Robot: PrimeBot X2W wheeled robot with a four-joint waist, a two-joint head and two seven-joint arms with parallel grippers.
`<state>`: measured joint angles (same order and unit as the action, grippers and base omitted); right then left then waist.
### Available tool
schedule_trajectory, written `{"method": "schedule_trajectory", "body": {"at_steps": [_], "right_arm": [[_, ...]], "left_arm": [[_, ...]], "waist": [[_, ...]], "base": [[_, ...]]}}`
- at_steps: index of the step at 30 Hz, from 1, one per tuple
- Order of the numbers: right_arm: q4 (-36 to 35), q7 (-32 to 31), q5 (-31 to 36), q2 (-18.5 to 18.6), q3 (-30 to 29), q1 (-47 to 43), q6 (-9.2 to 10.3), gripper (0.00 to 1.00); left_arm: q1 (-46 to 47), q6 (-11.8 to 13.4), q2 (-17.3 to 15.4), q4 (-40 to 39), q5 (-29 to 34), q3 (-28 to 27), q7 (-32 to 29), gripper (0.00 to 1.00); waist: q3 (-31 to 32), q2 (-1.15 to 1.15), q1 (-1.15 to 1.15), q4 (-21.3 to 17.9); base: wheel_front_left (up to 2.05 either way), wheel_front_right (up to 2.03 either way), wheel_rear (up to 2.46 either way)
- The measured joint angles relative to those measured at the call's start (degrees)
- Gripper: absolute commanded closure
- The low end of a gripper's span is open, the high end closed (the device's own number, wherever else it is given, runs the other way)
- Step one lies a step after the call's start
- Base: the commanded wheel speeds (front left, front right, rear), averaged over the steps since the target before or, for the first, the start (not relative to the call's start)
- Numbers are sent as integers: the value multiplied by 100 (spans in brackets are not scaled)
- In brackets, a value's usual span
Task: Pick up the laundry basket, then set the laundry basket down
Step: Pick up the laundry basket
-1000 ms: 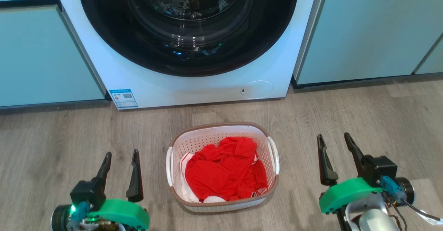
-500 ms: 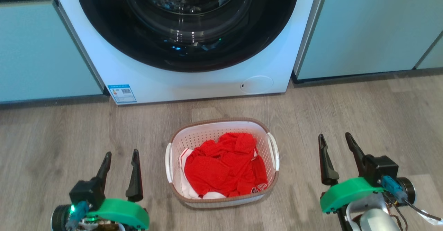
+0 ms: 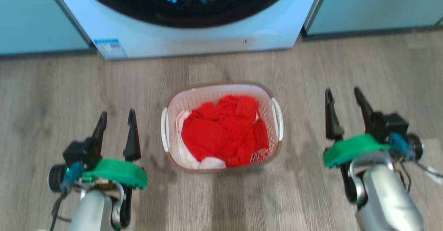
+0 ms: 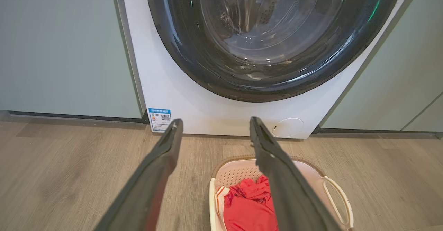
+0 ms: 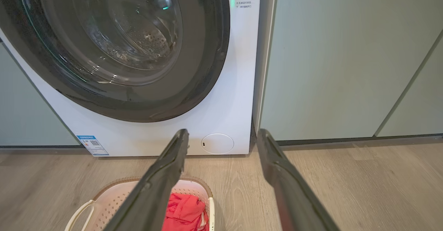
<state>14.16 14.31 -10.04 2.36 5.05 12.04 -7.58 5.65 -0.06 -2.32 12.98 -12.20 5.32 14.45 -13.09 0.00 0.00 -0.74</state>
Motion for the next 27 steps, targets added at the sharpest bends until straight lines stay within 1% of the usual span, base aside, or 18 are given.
{"method": "schedule_trajectory", "body": {"at_steps": [6, 15, 20, 21, 27], "right_arm": [[265, 0, 109, 15, -104, 668, 0, 0], [811, 2, 252, 26, -252, 1352, 0, 0], [1188, 9, 269, 37, -320, 1762, 0, 0], [1188, 9, 269, 37, -320, 1762, 0, 0], [1566, 9, 365, 67, -328, 2238, 0, 0]], "left_arm": [[678, 1, 5, 330, -109, 10, 0, 0], [1545, 2, 30, 977, -270, 176, 1, 0], [1985, 2, 36, 1317, -365, 305, 0, 0], [1985, 2, 36, 1317, -365, 305, 0, 0], [2444, 2, 51, 1669, -471, 514, 1, 0]], "waist": [[-765, 0, 1, 11], [-1802, 0, 1, 58], [-2312, 0, 1, 117], [-2312, 0, 1, 117], [-2875, 0, 1, 211]], "base": [[0, 0, 0], [0, 0, 0], [0, 0, 0], [0, 0, 0], [0, 0, 0]]}}
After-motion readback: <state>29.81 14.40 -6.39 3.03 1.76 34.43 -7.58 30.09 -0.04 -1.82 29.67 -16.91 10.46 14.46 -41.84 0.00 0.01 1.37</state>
